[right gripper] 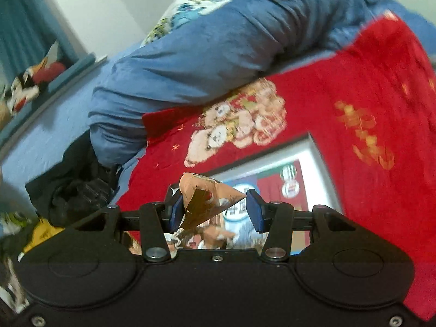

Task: Organize objects
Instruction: 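Lift both held packets, carry them over the box lid and lower them in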

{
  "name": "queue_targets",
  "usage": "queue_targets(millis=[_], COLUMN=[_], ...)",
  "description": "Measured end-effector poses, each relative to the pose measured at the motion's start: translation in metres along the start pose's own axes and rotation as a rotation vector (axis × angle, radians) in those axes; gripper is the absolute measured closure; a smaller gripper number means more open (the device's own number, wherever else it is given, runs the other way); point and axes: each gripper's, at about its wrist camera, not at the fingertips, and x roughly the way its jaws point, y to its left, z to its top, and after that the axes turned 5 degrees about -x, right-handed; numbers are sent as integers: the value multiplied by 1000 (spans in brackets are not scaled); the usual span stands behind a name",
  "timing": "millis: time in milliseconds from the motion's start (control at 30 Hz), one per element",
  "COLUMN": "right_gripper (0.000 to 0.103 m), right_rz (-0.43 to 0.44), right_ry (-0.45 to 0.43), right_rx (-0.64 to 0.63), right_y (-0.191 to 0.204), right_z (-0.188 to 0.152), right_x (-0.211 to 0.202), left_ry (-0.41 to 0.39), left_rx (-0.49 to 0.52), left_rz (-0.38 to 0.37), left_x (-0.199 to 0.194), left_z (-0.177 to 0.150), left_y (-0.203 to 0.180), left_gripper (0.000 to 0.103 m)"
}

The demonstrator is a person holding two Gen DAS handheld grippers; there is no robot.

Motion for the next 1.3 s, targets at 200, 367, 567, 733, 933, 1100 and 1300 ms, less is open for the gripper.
queue_targets(millis=[200,367,567,733,933,1100,1300], right_gripper=[57,57,57,57,57,57,56], right_rz=[-26,-34,-64,-20,3,-35,-55], right_ry=[53,116,188,150,145,108,91], right_rx=[-113,-184,-201,-159,-138,-199,-205], right_y=[25,35,26,24,25,38,36], right_z=[39,48,29,11,-17,-32,-30], right_x=[11,34,81,122,160,158,148], left_ry=[-12,41,142,238,294,317,306], left_rx=[-125,-201,-217,-244,-129,-112,-41], left_rz=[16,42,-32,-53,23,24,68], left_x=[37,85,127,147,152,147,142], left_z=[40,67,51,20,-5,-18,-25], left_y=[27,61,80,77,62,51,36], left_gripper=[69,70,70,70,70,70,70])
